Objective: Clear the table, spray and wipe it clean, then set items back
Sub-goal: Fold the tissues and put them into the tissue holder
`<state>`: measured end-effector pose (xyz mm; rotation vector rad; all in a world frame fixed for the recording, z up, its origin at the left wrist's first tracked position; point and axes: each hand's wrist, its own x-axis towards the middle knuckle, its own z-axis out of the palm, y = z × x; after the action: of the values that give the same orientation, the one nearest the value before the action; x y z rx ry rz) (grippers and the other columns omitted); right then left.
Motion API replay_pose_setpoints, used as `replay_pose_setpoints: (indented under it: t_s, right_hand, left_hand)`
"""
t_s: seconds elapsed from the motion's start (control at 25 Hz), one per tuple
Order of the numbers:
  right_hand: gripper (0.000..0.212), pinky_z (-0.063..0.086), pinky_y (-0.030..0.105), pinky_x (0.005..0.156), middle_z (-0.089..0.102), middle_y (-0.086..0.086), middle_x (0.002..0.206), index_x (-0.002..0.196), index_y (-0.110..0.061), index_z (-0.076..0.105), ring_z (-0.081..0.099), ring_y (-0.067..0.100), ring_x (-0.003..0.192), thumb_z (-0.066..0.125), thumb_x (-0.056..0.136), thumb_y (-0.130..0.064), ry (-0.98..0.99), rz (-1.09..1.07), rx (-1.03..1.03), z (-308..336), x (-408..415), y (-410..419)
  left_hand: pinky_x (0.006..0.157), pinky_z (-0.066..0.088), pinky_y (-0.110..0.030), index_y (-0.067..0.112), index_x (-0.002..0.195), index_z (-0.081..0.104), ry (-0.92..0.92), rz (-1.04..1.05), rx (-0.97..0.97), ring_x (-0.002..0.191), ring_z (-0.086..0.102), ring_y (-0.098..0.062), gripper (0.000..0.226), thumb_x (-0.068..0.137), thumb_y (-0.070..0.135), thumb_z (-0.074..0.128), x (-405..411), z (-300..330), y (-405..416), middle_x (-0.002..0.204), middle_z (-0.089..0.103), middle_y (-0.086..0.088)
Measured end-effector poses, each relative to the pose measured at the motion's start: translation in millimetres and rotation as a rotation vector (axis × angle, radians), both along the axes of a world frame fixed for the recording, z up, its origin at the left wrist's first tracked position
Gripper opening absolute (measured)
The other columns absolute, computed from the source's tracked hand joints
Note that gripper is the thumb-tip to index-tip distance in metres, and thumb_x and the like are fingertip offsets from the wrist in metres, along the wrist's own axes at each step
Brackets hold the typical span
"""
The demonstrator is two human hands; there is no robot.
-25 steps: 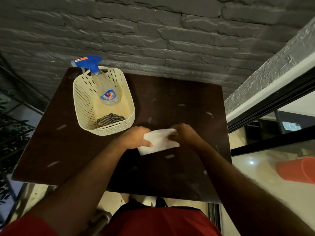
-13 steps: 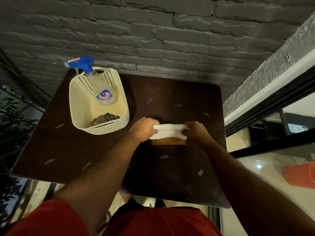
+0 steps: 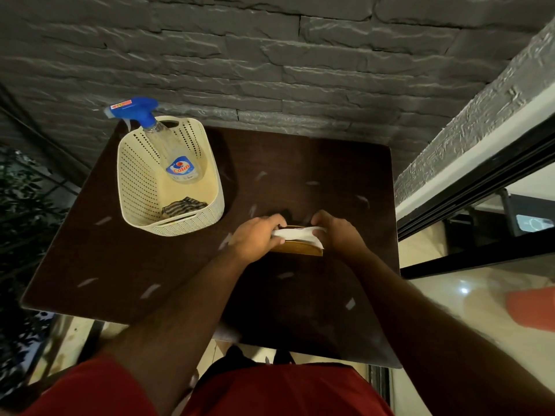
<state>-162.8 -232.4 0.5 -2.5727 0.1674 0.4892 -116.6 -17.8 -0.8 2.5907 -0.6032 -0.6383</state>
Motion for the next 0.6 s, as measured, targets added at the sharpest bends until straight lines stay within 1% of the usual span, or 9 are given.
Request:
replay_pose_setpoints:
  t_s: [0.04, 0.12, 0.24, 0.36, 0.48, 0.52, 0.6]
  right_hand:
    - [0.014, 0.054, 0.040, 0.078, 0.068, 0.003, 0.098, 0.109, -0.026, 0.054, 0.065, 0.023, 0.089, 0.052, 0.095, -0.029, -0.001, 0.023, -0.021, -2, 0, 1]
    - [0.013, 0.052, 0.037, 0.074, 0.067, 0.001, 0.097, 0.107, -0.026, 0.055, 0.062, 0.019, 0.085, 0.048, 0.096, -0.029, 0.022, 0.067, -0.070, -5, 1, 4]
    - [0.020, 0.051, 0.036, 0.077, 0.067, 0.002, 0.101, 0.114, -0.026, 0.056, 0.061, 0.018, 0.087, 0.045, 0.098, -0.028, 0.066, 0.098, -0.131, -7, 3, 7]
    - [0.024, 0.047, 0.036, 0.079, 0.066, 0.003, 0.106, 0.116, -0.026, 0.059, 0.059, 0.019, 0.090, 0.047, 0.096, -0.030, 0.160, 0.186, -0.210, -9, 9, 9]
    - [0.028, 0.045, 0.040, 0.084, 0.065, 0.004, 0.110, 0.116, -0.024, 0.062, 0.059, 0.022, 0.096, 0.043, 0.097, -0.032, 0.207, 0.208, -0.278, -9, 13, 9]
    - [0.031, 0.044, 0.041, 0.084, 0.065, 0.004, 0.109, 0.115, -0.023, 0.063, 0.059, 0.023, 0.097, 0.041, 0.097, -0.035, 0.195, 0.192, -0.284, -8, 12, 7]
    - [0.037, 0.043, 0.042, 0.088, 0.064, 0.004, 0.110, 0.115, -0.025, 0.064, 0.059, 0.024, 0.102, 0.041, 0.096, -0.047, 0.170, 0.167, -0.275, -4, 9, 2]
  left_hand:
    - [0.080, 0.046, -0.031, 0.033, 0.116, 0.053, -0.042, -0.020, 0.000, 0.099, 0.062, -0.018, 0.028, 0.090, 0.034, 0.061, -2, 0, -1, 0.110, 0.066, 0.003]
    - [0.078, 0.043, -0.031, 0.030, 0.114, 0.056, -0.104, -0.019, -0.010, 0.097, 0.062, -0.020, 0.021, 0.093, 0.028, 0.055, -4, -1, -1, 0.107, 0.066, 0.000]
    - [0.083, 0.045, -0.032, 0.030, 0.109, 0.062, -0.057, -0.007, -0.025, 0.098, 0.061, -0.021, 0.020, 0.094, 0.023, 0.051, -1, -7, 3, 0.108, 0.065, -0.001]
    - [0.088, 0.044, -0.032, 0.027, 0.110, 0.066, 0.008, -0.054, 0.040, 0.102, 0.059, -0.023, 0.025, 0.097, 0.022, 0.045, 6, -10, 2, 0.111, 0.062, -0.004]
    - [0.085, 0.040, -0.030, 0.028, 0.117, 0.062, 0.050, -0.100, 0.112, 0.107, 0.057, -0.021, 0.029, 0.099, 0.031, 0.040, 10, -8, -2, 0.115, 0.057, -0.002]
    - [0.085, 0.040, -0.032, 0.030, 0.118, 0.061, 0.055, -0.116, 0.131, 0.108, 0.055, -0.020, 0.029, 0.098, 0.038, 0.041, 11, -7, -1, 0.116, 0.057, 0.000]
    - [0.088, 0.041, -0.037, 0.034, 0.117, 0.060, 0.002, -0.189, 0.189, 0.110, 0.053, -0.018, 0.031, 0.092, 0.049, 0.049, 12, -7, 5, 0.115, 0.057, 0.003]
